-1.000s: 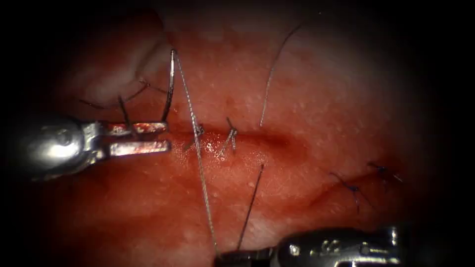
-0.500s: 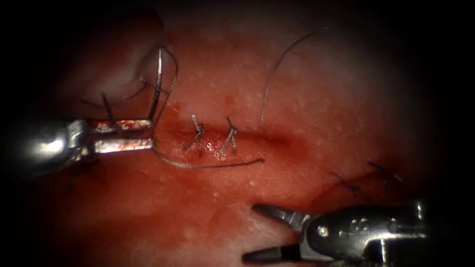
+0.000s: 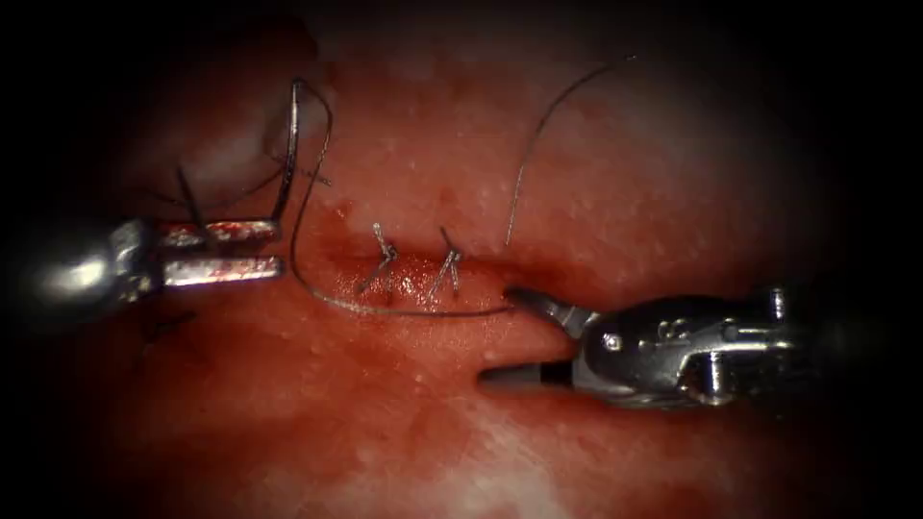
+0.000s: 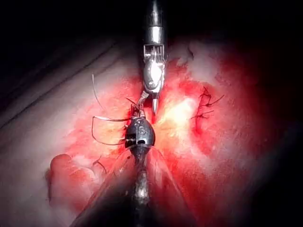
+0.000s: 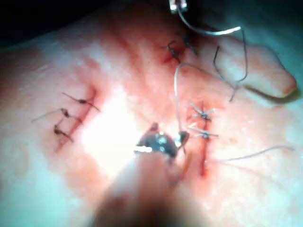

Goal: Wound Closure
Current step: Pull the length of the suture through until only a short tail remains.

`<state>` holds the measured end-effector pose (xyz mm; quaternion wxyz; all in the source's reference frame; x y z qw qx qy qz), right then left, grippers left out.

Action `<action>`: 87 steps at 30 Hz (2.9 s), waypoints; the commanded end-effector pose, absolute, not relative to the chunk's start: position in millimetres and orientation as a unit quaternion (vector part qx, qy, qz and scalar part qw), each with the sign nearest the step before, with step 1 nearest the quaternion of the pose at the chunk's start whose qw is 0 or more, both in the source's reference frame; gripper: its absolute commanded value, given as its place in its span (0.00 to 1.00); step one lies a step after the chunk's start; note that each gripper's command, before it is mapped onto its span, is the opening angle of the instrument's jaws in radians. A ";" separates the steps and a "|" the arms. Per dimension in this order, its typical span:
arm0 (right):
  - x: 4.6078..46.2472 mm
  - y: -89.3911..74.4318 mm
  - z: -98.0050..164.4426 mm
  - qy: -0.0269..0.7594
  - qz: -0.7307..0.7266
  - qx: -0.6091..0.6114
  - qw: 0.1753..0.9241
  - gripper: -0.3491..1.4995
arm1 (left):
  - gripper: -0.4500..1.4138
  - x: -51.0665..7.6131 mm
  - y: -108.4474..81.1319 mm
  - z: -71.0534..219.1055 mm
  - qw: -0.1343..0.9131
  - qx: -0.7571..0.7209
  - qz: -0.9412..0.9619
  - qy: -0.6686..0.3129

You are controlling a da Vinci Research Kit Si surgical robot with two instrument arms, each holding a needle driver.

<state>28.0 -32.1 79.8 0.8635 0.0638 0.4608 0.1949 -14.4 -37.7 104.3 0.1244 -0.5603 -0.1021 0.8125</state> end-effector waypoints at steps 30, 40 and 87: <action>28.1 -35.8 77.7 0.460 0.122 0.076 0.876 0.00 | 0.00 -15.0 -38.0 105.0 0.130 -0.559 0.812 -0.105; 28.4 -37.0 76.6 0.465 0.110 0.095 0.873 0.00 | 0.00 -14.8 -37.8 105.2 0.131 -0.560 0.811 -0.107; 23.6 -25.6 91.9 0.527 0.467 0.204 0.680 0.73 | 0.00 -14.5 -37.9 106.3 0.136 -0.556 0.813 -0.107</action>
